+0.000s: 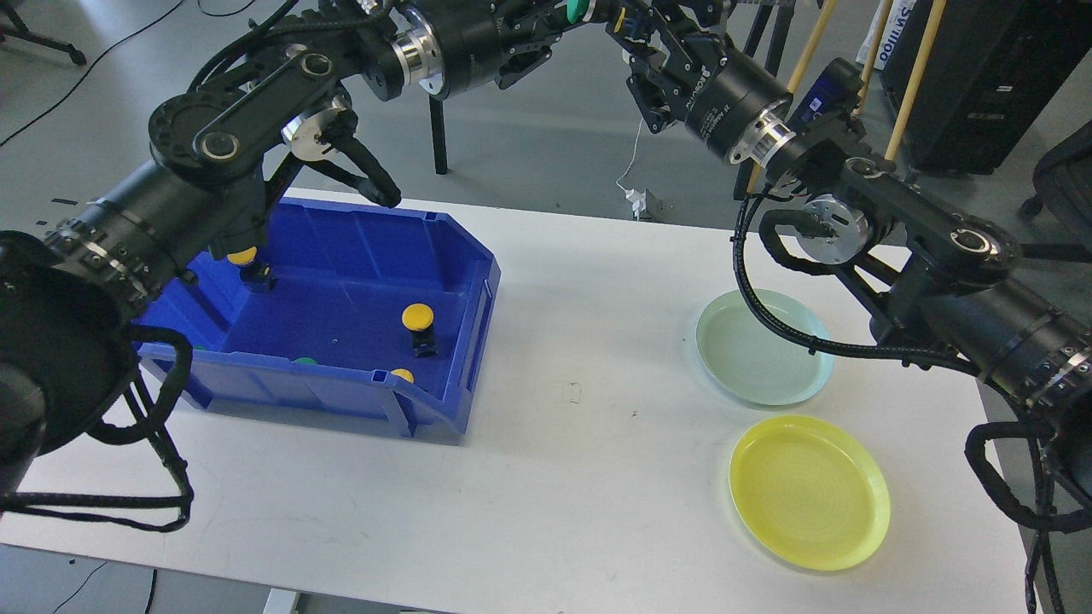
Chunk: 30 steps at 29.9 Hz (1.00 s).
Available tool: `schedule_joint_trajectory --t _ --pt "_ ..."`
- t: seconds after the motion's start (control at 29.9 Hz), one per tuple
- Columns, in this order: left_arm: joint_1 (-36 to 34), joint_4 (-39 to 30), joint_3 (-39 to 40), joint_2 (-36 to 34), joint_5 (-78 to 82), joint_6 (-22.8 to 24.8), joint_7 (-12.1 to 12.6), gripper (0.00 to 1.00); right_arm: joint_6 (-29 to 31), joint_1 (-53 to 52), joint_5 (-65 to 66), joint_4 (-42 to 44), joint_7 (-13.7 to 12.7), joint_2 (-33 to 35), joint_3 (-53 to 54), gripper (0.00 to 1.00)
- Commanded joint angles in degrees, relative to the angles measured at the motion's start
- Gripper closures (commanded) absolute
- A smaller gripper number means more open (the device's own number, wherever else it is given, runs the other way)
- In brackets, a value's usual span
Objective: Pass button and place on color plate
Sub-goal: 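Pass the green-capped button from the left gripper to the right gripper, then lower the button onto the pale green plate and open the right gripper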
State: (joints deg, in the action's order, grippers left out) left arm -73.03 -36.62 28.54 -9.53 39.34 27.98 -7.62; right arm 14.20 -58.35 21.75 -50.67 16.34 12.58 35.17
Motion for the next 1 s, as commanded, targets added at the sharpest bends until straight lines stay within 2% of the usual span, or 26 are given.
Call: schedule_joint_trajectory --t 0.0,0.03,0.1,0.13,0.43,0.53,0.6,0.77,0.97 --pt "0.0 0.0 -0.1 -0.1 0.1 0.0 0.0 0.73 0.0 -0.3 0.0 0.7 0.0 -0.1 -0.1 0.90" --pt "0.0 0.0 -0.1 0.0 0.1 0.0 0.0 0.60 0.1 -0.3 0.0 0.8 0.0 -0.1 -0.1 0.90" --pt "0.1 0.1 -0.1 0.3 0.3 0.0 0.1 0.21 0.1 -0.7 0.0 0.9 0.0 0.0 -0.1 0.90" --pt "0.1 0.2 0.0 0.4 0.3 0.0 0.1 0.05 0.1 -0.9 0.0 0.9 0.0 0.0 -0.1 0.90" --pt "0.1 1.5 -0.4 -1.0 0.5 0.0 1.1 0.01 0.1 -1.1 0.1 1.0 -0.2 1.4 0.0 0.90" --pt "0.4 2.0 -0.5 -2.1 1.9 0.0 1.1 0.00 0.2 -0.1 -0.2 0.7 -0.3 6.9 -0.2 0.90" --pt "1.0 2.0 -0.6 -5.4 4.7 0.0 0.7 0.00 0.2 1.3 -0.3 0.0 -0.7 10.7 -1.9 0.90" --pt "2.6 1.6 -0.4 -9.1 8.4 0.0 -0.8 0.00 1.9 9.6 -0.4 -1.4 -0.6 18.3 -8.6 0.89" --pt "2.1 1.3 -0.2 -11.3 8.6 0.0 -2.1 0.00 2.8 20.5 -0.1 -0.4 -0.4 22.4 -11.7 0.87"
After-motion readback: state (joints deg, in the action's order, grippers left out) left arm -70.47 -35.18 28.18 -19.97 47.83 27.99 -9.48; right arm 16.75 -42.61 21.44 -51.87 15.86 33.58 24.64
